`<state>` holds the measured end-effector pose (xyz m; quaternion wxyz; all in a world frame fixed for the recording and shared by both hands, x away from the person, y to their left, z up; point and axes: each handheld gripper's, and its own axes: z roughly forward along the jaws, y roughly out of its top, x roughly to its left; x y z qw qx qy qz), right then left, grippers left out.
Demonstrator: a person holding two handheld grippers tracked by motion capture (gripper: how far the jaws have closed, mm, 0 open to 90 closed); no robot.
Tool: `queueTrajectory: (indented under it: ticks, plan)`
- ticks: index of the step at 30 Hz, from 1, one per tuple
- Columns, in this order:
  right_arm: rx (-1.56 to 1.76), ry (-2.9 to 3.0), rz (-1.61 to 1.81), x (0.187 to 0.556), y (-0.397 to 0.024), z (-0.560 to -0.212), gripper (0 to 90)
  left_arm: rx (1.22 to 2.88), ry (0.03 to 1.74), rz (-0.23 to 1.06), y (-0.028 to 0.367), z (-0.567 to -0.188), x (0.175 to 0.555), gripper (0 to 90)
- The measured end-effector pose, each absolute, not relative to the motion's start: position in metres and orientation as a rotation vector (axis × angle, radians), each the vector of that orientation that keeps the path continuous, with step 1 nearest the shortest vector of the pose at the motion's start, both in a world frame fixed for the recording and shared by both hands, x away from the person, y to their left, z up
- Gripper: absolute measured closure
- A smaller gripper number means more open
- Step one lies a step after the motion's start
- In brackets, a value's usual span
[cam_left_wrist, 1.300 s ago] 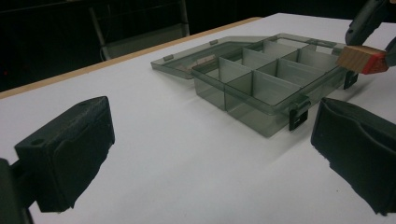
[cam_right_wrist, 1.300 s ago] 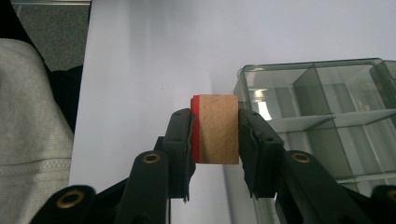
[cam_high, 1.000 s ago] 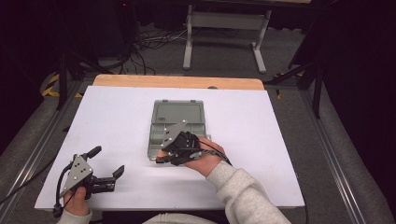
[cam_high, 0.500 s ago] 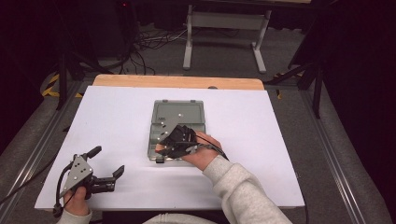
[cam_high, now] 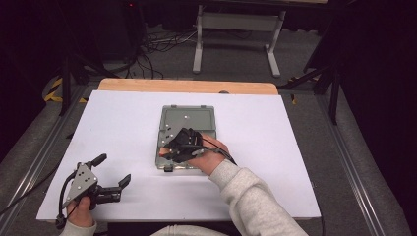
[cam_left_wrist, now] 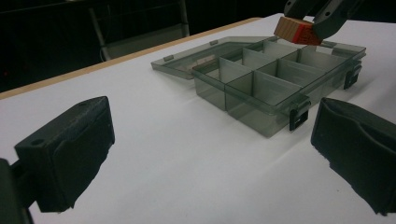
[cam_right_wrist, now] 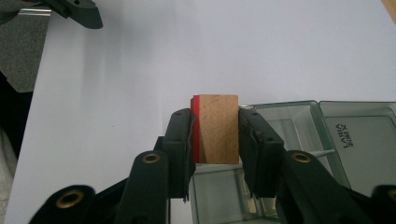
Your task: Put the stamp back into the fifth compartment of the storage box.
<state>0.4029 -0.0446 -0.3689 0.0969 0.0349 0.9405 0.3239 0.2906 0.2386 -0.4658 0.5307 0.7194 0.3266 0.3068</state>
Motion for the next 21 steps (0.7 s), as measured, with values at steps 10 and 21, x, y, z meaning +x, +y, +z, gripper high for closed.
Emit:
queueTrajectory:
  ticks: [10,21]
  plan:
    - [0.125,2.791,0.923,0.413,-0.039,-0.374,66.4,1.716,0.778,0.731,0.239,-0.466,0.291,0.6]
    - [0.118,2.800,0.886,0.427,-0.030,-0.382,66.4,1.717,0.777,0.726,0.239,-0.466,0.291,0.6]
